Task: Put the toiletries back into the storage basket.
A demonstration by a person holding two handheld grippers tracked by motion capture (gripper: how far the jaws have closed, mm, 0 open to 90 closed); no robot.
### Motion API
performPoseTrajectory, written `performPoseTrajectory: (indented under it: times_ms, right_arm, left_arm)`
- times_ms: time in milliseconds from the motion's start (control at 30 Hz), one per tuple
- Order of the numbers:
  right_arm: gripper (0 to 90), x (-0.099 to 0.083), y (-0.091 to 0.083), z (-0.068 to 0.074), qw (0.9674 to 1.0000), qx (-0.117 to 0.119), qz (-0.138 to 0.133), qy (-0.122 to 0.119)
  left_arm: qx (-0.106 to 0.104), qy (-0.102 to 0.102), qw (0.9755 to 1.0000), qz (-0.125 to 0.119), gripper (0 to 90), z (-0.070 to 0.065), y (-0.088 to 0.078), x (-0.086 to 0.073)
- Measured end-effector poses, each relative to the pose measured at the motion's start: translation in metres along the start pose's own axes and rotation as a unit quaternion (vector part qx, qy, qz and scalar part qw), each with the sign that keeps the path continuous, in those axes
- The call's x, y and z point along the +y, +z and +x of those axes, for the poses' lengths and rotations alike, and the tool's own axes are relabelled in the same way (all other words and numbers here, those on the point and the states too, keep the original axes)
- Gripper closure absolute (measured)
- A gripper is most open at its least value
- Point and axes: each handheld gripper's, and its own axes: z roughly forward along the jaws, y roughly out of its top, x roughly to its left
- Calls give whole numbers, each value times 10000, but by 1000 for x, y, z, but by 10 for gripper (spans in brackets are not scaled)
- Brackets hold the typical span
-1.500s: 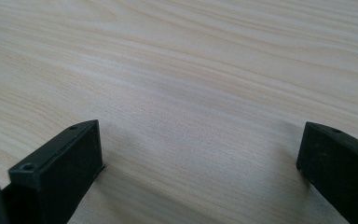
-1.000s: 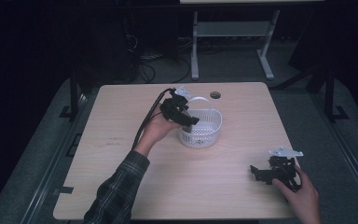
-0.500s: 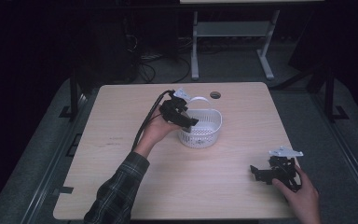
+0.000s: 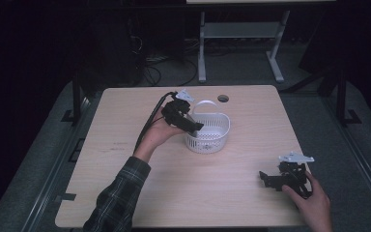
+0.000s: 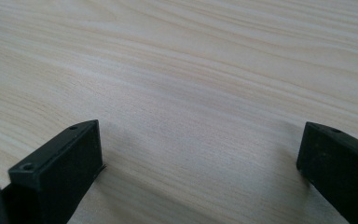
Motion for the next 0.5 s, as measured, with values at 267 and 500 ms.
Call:
performPoseTrajectory:
  times_ms: [267,500]
  right_arm:
    - [0,0,0,0,10000,-1,0,0]
    - [0,0,0,0,10000,-1,-1,-3]
  left_arm:
    - [69,-37,10000,-56,137,2,-18,-5]
    - [131,-24,9999,-77,137,0,-32,-12]
